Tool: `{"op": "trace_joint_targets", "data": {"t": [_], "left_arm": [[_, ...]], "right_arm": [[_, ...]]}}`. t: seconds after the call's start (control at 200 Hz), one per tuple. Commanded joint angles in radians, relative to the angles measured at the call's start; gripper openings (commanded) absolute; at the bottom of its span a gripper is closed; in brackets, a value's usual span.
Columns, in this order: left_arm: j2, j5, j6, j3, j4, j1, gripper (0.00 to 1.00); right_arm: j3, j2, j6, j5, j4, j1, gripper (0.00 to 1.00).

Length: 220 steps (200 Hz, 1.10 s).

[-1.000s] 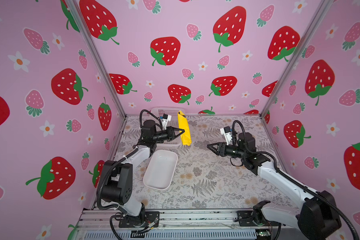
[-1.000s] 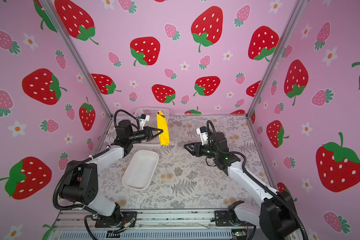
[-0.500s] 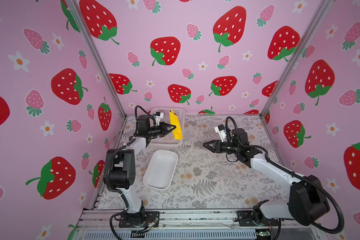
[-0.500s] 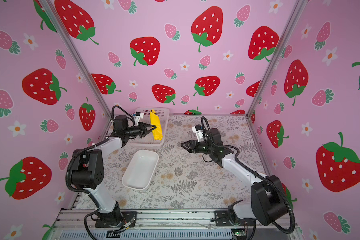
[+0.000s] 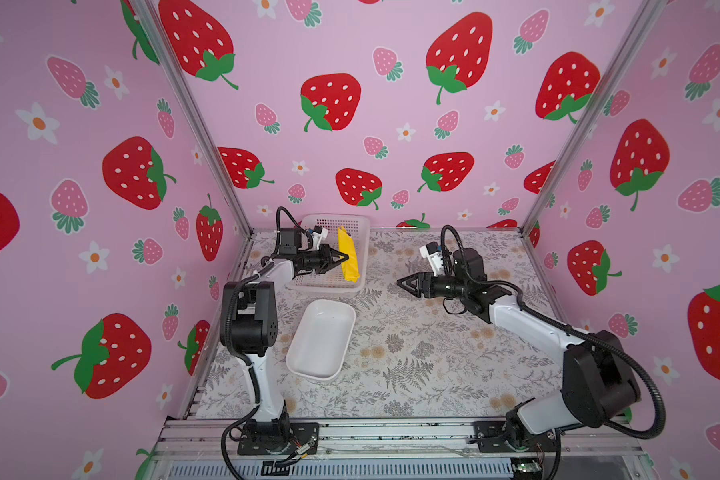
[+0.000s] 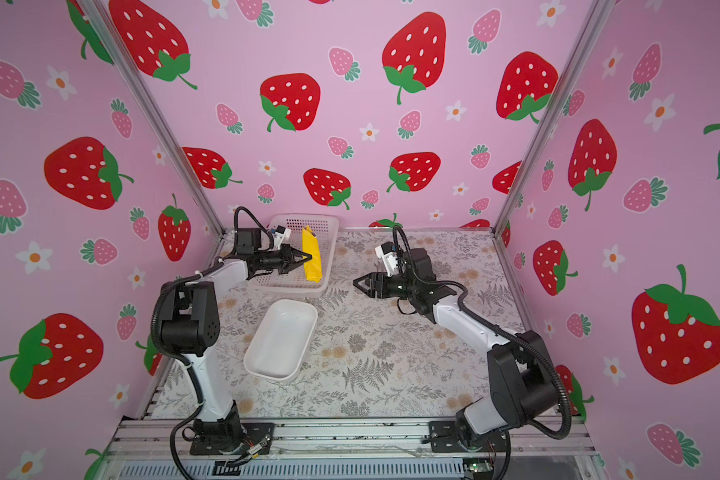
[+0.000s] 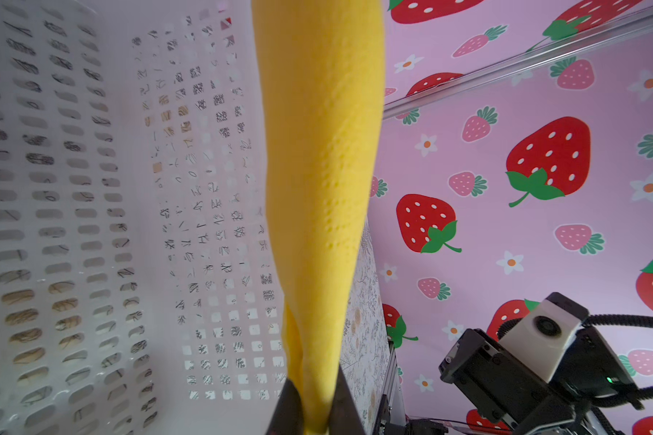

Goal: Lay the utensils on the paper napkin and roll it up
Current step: 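Carry the yellow bundle with the left gripper over the white basket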

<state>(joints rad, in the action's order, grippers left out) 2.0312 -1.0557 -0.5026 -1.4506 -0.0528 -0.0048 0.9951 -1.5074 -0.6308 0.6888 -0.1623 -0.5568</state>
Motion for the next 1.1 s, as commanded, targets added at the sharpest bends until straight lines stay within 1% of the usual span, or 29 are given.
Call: {"op": "trace_joint_targets", "data": {"t": [0.0,0.145,0.41,0.615,1.096], "left_arm": [[0.031,-0.015,0.084,-0.092,-0.090,0.007,0.00],[0.108,-0.006,0.109,-0.176,-0.146,0.007,0.00],[0.227,-0.007,0.111,-0.299,-0.195,0.007,0.00],[0.284,-0.032,0.087,-0.331,-0.182,0.007,0.00],[0.386,-0.038,0.098,-0.435,-0.249,0.000,0.01]], "right_arm": [[0.031,-0.021,0.018,0.003,-0.022,-0.005,0.64],[0.051,-0.045,0.019,0.004,-0.018,-0.006,0.64],[0.068,-0.069,0.020,0.001,-0.013,-0.005,0.65],[0.074,-0.088,0.016,0.000,-0.012,-0.005,0.65],[0.069,-0.091,0.011,0.005,-0.004,-0.005,0.65]]}}
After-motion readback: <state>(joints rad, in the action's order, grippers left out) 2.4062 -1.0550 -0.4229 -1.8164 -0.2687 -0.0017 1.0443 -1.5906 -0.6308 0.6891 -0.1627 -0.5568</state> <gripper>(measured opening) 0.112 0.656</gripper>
